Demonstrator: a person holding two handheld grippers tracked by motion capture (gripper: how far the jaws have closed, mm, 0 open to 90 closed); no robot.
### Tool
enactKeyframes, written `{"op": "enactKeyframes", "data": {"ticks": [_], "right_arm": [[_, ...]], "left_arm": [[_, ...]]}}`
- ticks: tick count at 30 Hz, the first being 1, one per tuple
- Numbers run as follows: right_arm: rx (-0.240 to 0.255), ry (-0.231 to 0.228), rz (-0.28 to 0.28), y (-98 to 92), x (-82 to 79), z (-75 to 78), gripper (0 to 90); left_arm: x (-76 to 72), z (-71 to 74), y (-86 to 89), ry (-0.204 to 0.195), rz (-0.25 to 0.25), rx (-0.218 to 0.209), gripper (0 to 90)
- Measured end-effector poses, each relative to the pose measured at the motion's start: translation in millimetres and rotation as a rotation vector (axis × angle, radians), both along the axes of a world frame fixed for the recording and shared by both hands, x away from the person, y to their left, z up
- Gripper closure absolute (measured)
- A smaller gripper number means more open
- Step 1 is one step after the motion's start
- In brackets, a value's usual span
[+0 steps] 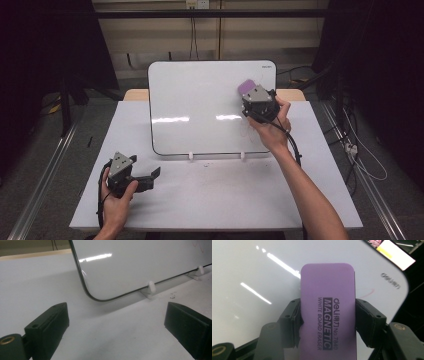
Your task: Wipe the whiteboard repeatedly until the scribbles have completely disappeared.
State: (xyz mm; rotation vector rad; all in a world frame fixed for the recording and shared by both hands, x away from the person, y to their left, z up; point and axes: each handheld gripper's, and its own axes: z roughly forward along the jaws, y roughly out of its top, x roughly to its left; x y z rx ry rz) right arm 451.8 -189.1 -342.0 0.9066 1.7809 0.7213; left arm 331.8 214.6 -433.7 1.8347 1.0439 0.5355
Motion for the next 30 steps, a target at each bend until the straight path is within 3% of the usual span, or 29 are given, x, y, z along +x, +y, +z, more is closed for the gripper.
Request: {"op": "enactKeyframes", "data": {"ticks": [5, 10, 14, 16, 24, 30], "right_arm": [[0.032, -0.014, -0.06, -13.7, 7.8, 8.9, 41.7], [0.02, -0.036, -0.127, -31.3, 15.9, 17.0, 41.7], [0.062, -0.04, -0.167, -41.5, 21.7, 25.4, 41.7], [0.032, -0.053, -0.17, -38.2, 19.7, 22.6, 41.7], [-0.028, -0.022, -0.046, -5.2, -6.7, -5.4, 41.7], [-0.026, -0.018, 0.004, 7.8, -19.2, -19.2, 41.7]], "left_arm": [[-0.6, 0.0, 1.3, 0.002, 0.003, -0.008, 5.6], [-0.3, 0.1, 0.7, 0.001, -0.008, -0.005, 5.6], [-0.3, 0.1, 0.4, 0.001, -0.009, -0.002, 5.6], [-0.2, -0.2, 0.4, 0.004, -0.006, -0.001, 5.6], [-0.8, 0.2, -1.5, 0.0, -0.012, 0.003, 5.6], [-0.1, -0.7, -1.0, 0.006, -0.006, 0.0, 5.6]]}}
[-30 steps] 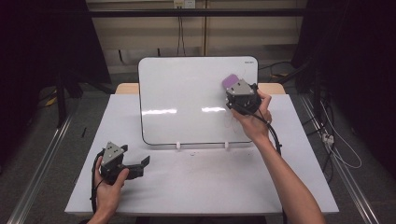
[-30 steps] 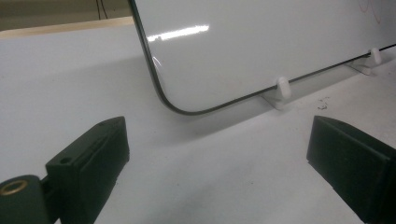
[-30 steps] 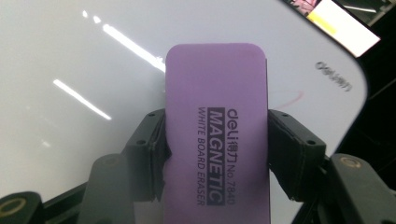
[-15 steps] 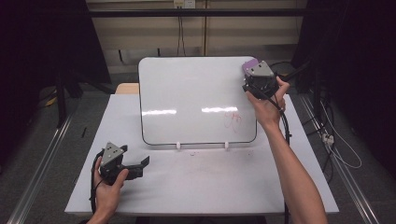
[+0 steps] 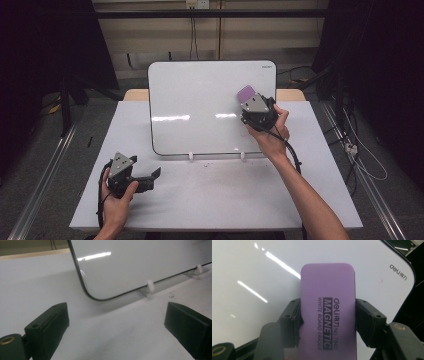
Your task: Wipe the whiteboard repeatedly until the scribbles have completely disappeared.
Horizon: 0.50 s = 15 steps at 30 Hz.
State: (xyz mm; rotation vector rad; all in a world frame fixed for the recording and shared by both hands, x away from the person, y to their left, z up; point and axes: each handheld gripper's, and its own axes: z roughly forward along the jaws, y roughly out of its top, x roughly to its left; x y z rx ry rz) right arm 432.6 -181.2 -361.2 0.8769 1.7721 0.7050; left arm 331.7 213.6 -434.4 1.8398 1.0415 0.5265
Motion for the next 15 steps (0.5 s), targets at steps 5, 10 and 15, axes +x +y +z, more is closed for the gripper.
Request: {"op": "enactKeyframes", "data": {"ticks": [5, 10, 15], "right_arm": [[0.06, 0.003, -0.02, -12.9, 10.9, 10.8, 41.7], [0.103, -0.013, -0.083, -33.3, 29.9, 30.8, 41.7], [0.137, -0.028, -0.14, -46.4, 42.5, 45.7, 41.7]], "left_arm": [[-0.2, 0.1, 0.1, 0.0, -0.005, -0.001, 5.6], [0.0, -0.1, 0.5, 0.001, -0.004, -0.002, 5.6], [0.1, 0.4, 0.8, 0.0, -0.006, -0.003, 5.8]]}}
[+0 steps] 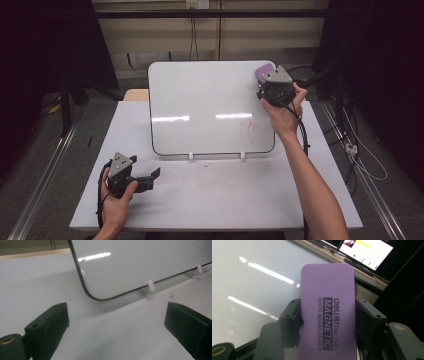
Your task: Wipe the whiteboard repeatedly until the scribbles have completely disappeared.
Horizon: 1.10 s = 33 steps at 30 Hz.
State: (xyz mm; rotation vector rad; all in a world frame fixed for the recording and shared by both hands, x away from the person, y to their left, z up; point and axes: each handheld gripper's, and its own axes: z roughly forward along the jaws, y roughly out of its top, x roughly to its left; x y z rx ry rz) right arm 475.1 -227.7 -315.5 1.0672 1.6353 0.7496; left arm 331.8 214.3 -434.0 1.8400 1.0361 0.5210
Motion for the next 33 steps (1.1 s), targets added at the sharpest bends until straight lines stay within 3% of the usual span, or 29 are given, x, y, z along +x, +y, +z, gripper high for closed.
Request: {"op": "enactKeyframes", "data": {"ticks": [1, 6, 14, 20, 23, 33], "right_arm": [[0.008, 0.005, -0.008, -1.0, 2.6, 2.9, 41.7], [-0.047, -0.009, -0.01, 4.8, 2.5, 2.3, 41.7], [-0.076, 0.009, 0.061, 26.4, -17.8, -20.8, 41.7], [-0.096, 0.034, 0.149, 42.9, -30.2, -33.4, 41.7], [-0.08, 0.042, 0.155, 40.1, -26.2, -31.1, 41.7], [-0.044, 0.002, 0.056, 16.4, 2.9, 1.3, 41.7]], "left_arm": [[-0.2, 0.1, -0.1, -0.002, -0.002, 0.002, 5.8], [-0.3, -0.1, 0.3, 0.0, -0.003, 0.001, 5.8], [-1.1, 0.5, -3.0, -0.005, -0.01, 0.003, 5.8], [-0.5, 0.0, -2.1, -0.005, -0.003, 0.002, 5.8], [-1.0, 0.4, -1.2, -0.006, -0.006, 0.005, 5.8], [-1.2, 0.3, -4.0, -0.007, -0.024, 0.009, 6.4]]}}
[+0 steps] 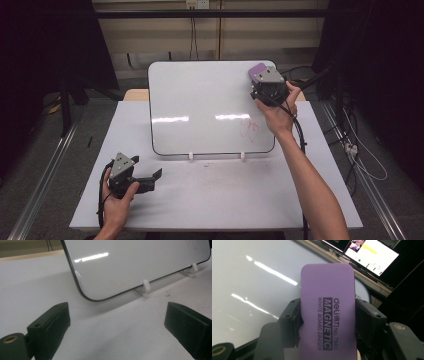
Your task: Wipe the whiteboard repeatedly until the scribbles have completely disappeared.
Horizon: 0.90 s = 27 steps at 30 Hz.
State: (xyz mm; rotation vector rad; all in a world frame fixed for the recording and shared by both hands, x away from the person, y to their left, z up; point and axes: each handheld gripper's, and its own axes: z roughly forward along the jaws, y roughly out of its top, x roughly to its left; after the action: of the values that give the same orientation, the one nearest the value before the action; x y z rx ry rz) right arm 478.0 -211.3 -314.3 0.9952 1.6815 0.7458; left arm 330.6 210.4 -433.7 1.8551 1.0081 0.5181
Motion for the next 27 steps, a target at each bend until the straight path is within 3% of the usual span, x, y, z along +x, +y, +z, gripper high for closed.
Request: {"op": "enactKeyframes", "data": {"ticks": [3, 7, 15, 27], "right_arm": [[-0.038, -0.016, 0.001, 4.3, -1.6, -2.5, 41.7], [-0.067, -0.007, 0.044, 13.8, -9.6, -11.8, 41.6], [-0.102, 0.01, 0.136, 32.4, -33.1, -38.5, 41.7], [-0.141, 0.051, 0.221, 41.6, -63.6, -70.1, 41.7]], "left_arm": [[0.1, 0.0, 0.5, -0.001, 0.004, 0.001, 6.3], [0.3, -0.4, 0.5, 0.002, 0.006, 0.0, 6.2], [0.3, -0.5, -0.6, 0.003, 0.002, 0.007, 6.2], [-0.5, 0.6, 2.0, -0.002, 0.012, 0.002, 6.2]]}}
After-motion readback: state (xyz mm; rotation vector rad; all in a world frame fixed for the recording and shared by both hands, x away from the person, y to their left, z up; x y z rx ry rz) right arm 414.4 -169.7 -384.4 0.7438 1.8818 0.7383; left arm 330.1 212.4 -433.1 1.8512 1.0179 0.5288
